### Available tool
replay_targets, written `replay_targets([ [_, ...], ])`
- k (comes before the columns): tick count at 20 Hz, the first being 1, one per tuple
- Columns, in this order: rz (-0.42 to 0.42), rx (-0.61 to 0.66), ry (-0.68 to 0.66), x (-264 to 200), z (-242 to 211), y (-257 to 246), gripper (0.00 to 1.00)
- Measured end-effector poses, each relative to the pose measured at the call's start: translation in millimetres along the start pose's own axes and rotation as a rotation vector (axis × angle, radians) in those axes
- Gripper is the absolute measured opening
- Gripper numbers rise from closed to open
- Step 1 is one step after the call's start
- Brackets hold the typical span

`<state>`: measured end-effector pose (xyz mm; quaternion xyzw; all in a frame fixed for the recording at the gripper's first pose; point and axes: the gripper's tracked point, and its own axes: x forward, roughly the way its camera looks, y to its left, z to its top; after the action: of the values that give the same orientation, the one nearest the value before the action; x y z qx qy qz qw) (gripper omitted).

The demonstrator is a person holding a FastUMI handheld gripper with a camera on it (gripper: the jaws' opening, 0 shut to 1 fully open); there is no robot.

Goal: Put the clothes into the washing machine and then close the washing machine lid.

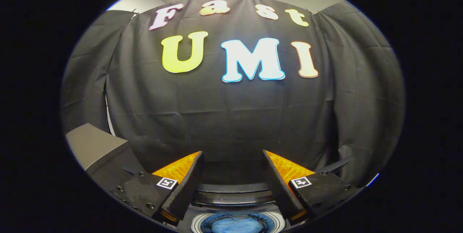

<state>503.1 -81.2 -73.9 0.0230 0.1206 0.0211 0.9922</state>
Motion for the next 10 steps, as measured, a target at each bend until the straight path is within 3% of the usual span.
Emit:
replay_targets([
  [10, -0.001, -0.005, -0.009, -37, -20, 0, 0.98],
])
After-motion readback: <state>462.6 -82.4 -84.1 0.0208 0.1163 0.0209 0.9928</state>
